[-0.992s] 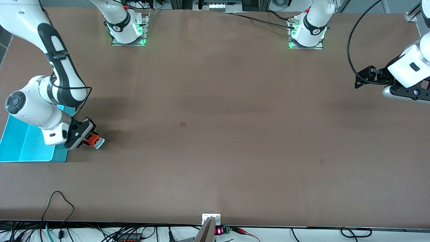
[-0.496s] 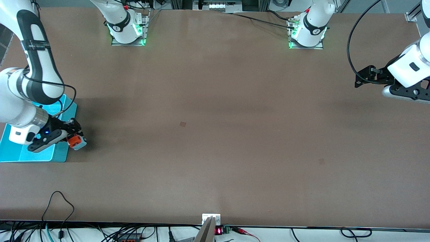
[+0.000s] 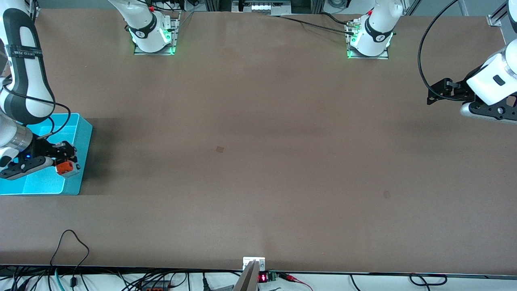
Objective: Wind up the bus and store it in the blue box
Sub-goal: 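Lift the bus with the right gripper over the cyan box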
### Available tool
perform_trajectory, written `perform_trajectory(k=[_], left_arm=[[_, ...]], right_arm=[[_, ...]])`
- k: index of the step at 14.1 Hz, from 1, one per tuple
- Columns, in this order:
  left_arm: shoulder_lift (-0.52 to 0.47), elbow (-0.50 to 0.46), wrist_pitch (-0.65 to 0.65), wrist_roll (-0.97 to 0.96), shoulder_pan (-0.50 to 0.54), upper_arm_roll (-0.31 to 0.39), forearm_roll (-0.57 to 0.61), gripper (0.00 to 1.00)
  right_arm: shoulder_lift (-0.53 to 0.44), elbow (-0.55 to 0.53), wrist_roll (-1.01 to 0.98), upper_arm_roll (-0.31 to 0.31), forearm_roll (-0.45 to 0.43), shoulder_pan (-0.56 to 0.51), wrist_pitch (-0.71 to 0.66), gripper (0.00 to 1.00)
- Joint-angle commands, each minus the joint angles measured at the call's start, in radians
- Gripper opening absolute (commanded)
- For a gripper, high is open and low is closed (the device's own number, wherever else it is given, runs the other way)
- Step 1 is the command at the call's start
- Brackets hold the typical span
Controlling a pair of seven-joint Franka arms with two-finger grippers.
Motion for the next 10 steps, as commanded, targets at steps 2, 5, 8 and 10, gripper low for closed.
perform_trajectory(k=[2, 5, 8, 10], left_arm=[[-0.009, 0.011, -0.025, -0.002, 0.006, -0.002, 0.0, 1.0], [-0.008, 0.011, -0.03, -0.002, 0.006, 0.006, 0.0, 1.0], [-0.008, 0.013, -0.031, -0.002, 0.004, 0.003, 0.0, 1.0], [-0.009, 0.011, -0.033, -0.002, 0.006, 0.002, 0.0, 1.0]], right_arm=[[-0.021, 0.011, 0.032, -0.058, -0.033, 0.001, -0.042, 0.0], [0.006, 0.011, 0.037, -0.073, -0.082, -0.016, -0.03, 0.0], [0.029, 0.011, 0.049, -0.084, -0.077, -0.031, -0.024, 0.0], [0.055, 0.011, 0.051, -0.093, -0.073, -0.054, -0.007, 0.0]])
